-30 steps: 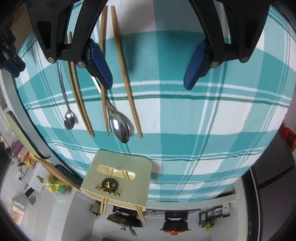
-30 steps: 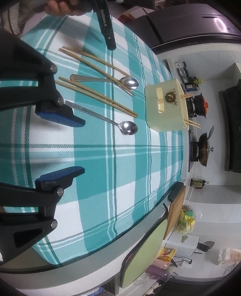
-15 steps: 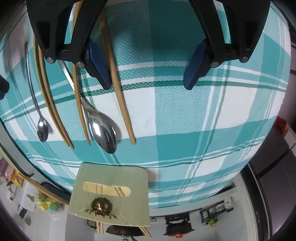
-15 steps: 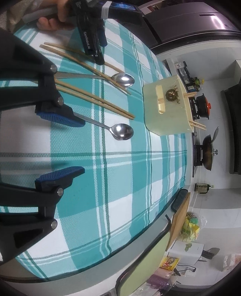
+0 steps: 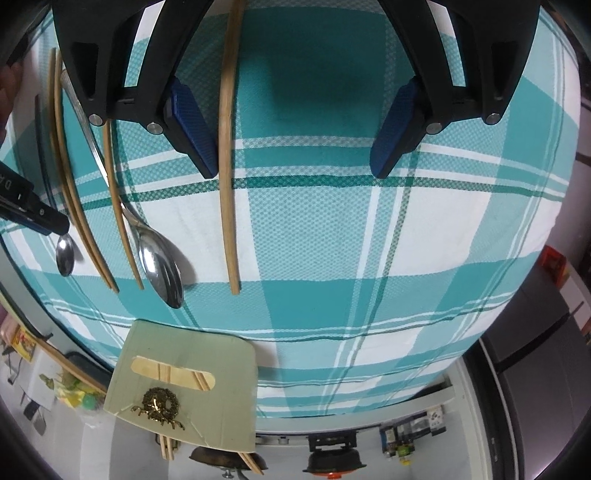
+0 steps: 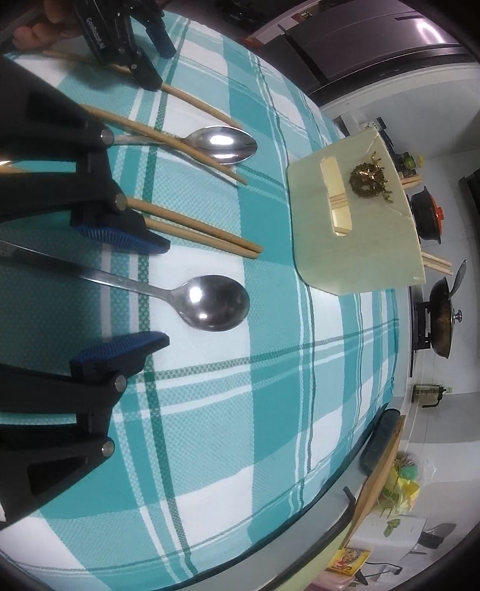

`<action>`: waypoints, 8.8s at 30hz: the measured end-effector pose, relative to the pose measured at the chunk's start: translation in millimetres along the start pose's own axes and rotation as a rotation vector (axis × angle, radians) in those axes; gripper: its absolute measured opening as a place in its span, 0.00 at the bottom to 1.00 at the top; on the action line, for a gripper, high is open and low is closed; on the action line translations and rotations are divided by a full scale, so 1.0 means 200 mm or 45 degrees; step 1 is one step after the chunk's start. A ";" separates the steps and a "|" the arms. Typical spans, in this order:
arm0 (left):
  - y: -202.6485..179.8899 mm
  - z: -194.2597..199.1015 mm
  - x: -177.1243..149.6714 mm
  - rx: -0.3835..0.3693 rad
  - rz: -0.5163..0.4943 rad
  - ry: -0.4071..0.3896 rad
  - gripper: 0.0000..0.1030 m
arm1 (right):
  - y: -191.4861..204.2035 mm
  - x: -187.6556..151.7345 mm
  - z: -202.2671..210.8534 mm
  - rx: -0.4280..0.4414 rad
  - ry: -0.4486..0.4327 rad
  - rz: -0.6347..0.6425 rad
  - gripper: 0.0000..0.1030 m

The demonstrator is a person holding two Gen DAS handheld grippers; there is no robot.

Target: Organize utensils

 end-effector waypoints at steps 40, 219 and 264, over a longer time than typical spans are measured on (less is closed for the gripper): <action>-0.02 0.43 0.33 -0.269 -0.074 -0.278 0.05 | -0.11 0.17 0.36 0.176 -0.360 -0.031 0.33; -0.18 0.26 -0.36 -0.047 -0.105 -0.129 0.04 | -0.12 -0.41 0.31 -0.131 -0.062 0.132 0.06; -0.09 0.18 -0.29 -0.134 -0.110 0.142 1.00 | -0.20 -0.36 0.24 -0.003 0.069 0.217 0.86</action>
Point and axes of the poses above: each gripper's, at about its wrist camera, not at the fingertips, and z roughly against the way its jaws point, y to its left, x to its top, the point moved 1 cm from there along -z, roughly the way its jaws point, and after that the axes turned 12 degrees about -x, right-handed, at the moved point
